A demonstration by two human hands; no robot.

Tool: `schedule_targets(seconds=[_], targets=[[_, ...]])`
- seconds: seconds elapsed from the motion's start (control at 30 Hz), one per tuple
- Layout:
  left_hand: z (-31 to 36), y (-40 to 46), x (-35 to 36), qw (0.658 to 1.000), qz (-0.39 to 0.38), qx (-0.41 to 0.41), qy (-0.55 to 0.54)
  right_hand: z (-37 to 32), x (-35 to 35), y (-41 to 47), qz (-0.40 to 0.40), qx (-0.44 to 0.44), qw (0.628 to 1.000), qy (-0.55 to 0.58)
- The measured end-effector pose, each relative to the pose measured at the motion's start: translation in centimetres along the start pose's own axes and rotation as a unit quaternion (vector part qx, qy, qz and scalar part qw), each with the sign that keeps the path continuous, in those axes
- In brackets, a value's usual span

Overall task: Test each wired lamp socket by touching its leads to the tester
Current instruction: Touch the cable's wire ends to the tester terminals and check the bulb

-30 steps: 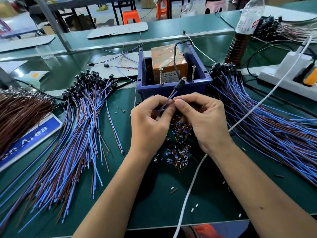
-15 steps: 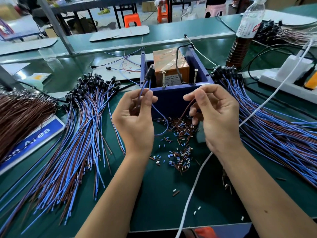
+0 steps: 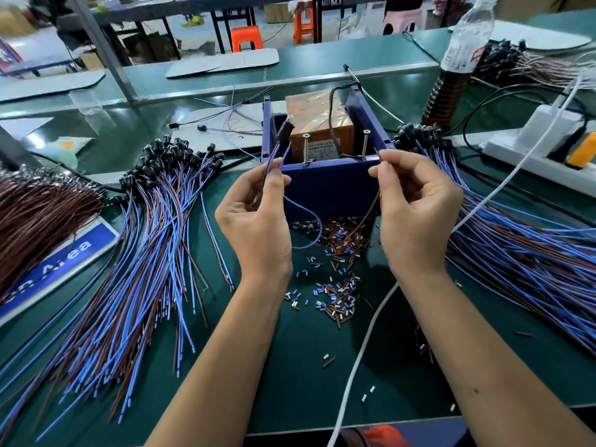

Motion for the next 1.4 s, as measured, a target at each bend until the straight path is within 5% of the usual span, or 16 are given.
schedule_targets(seconds=[0.4, 0.63, 1.4], targets=[[-0.6, -0.1, 0.0, 0.999, 0.007, -0.037, -0.013, -2.2, 0.7, 0.1, 0.009, -0.079, 0.991, -0.104], [0.6, -0.4, 0.9, 0.999, -0.021, 0.03, 0.036, -1.9, 0.8, -0.2, 0.001, -0.061, 0.994, -0.091], [1.1, -0.1, -0.1, 0.998, 0.0, 0.042, 0.042, -0.7, 0.3, -0.7, 0.0, -0.021, 0.999, -0.033]])
Point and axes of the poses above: each hand's wrist, its own y-axis towards the middle knuckle, its own x-axis out of the palm, z = x × y, the point moved 10 cm from there along y, towards the middle knuckle, and after that the axes turned 2 degrees about -z, right-handed, at the moved point
